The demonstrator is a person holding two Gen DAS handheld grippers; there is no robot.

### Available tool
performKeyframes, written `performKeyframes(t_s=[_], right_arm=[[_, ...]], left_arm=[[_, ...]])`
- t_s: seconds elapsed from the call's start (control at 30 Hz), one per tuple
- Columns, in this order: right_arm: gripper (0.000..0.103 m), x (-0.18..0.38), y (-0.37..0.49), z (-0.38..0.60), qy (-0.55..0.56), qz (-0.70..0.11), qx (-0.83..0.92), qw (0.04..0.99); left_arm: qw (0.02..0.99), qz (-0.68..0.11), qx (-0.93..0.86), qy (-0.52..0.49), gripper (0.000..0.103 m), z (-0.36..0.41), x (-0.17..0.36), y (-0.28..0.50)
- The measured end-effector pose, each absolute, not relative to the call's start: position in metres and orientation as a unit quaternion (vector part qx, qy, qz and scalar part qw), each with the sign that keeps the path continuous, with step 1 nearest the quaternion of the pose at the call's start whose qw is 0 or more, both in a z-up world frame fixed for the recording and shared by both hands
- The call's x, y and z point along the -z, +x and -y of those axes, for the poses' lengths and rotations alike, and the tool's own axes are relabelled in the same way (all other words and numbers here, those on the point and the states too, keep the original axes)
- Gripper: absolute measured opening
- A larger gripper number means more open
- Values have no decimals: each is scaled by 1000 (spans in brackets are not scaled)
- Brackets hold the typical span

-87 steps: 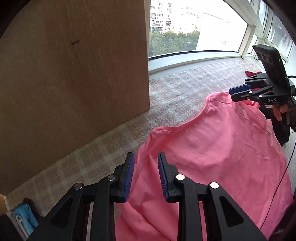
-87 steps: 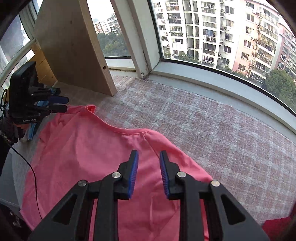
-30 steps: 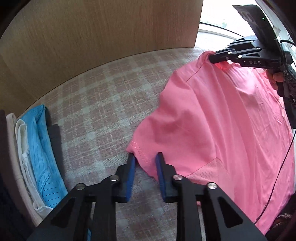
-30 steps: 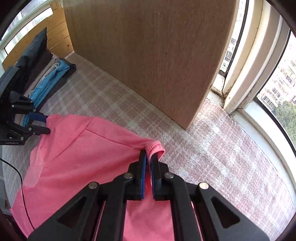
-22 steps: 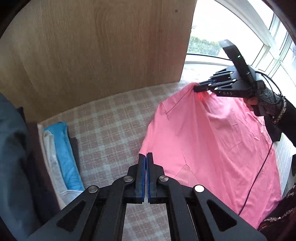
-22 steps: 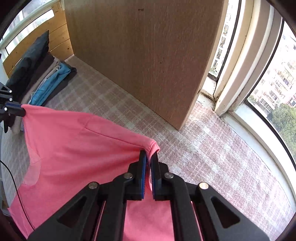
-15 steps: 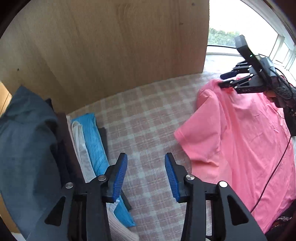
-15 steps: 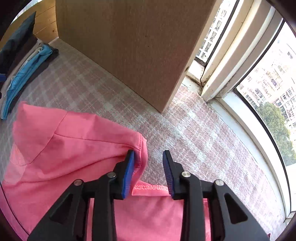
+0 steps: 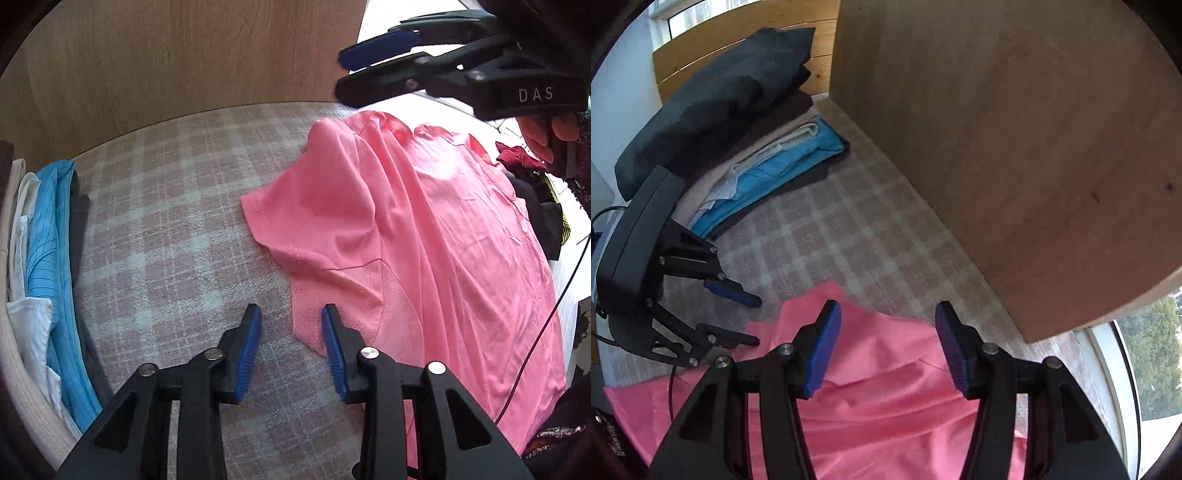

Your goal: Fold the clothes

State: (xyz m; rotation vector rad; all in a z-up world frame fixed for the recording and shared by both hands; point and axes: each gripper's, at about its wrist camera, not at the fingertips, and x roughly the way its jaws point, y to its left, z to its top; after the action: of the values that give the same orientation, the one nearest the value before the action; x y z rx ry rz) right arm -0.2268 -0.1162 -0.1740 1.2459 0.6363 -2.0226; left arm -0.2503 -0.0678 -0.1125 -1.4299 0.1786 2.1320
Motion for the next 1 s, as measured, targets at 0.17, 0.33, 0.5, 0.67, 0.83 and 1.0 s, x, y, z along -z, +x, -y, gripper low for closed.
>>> performKeyframes(t_s=[0.17, 0.33, 0.5, 0.67, 0.83, 1.0], right_arm=[[53, 226, -247, 151, 534, -284, 721, 339], [53, 247, -247, 154, 554, -298, 696, 346], [3, 245, -241, 148, 560, -269, 696, 361], [2, 215, -222, 113, 537, -234, 715, 381], [2, 202, -194, 60, 548, -224, 722, 359], [2, 212, -184, 19, 597, -221, 715, 288]], left_arm=[[308, -36, -794, -522, 1, 74, 112, -245], [313, -26, -804, -505, 0, 86, 99, -235], [303, -35, -809, -502, 0, 91, 90, -235], [326, -27, -809, -489, 0, 89, 78, -222], [365, -38, -792, -488, 0, 72, 75, -194], [407, -4, -753, -516, 1, 53, 94, -178]])
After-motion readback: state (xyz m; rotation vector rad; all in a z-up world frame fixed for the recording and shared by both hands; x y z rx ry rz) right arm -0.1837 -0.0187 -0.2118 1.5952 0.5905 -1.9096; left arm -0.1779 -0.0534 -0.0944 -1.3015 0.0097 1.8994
